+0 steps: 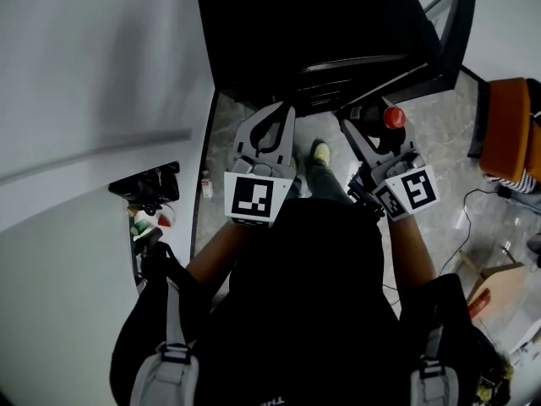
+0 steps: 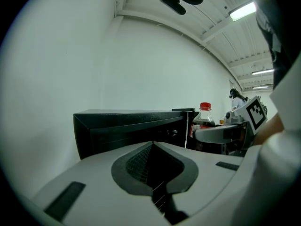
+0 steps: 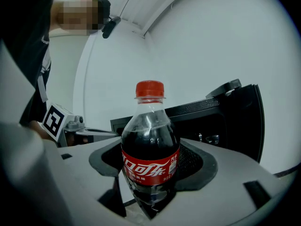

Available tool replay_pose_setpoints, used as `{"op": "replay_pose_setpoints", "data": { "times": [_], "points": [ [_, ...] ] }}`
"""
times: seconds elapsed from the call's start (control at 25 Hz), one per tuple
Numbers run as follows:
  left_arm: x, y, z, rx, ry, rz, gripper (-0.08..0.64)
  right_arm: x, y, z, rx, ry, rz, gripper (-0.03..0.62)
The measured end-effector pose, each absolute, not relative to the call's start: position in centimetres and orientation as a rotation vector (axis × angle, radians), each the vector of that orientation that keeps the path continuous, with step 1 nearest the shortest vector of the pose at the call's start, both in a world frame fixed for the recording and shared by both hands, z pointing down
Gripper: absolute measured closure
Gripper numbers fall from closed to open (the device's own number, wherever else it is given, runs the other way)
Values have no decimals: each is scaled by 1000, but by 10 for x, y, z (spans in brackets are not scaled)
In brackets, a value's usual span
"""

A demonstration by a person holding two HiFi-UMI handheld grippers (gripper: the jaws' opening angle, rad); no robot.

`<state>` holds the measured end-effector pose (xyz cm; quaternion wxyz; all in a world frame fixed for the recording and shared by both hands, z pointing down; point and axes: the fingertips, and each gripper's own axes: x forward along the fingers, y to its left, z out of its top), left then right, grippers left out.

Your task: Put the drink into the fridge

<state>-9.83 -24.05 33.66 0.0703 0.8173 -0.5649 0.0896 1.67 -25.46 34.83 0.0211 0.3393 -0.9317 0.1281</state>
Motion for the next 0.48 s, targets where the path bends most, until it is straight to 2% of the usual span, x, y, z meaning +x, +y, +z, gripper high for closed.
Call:
{"op": "replay_pose_setpoints", "data": {
  "times": [0.48],
  "points": [
    [-63, -278, 371, 2307, -1791, 369, 546, 42, -315, 409, 813, -2881, 414, 281]
  ]
}}
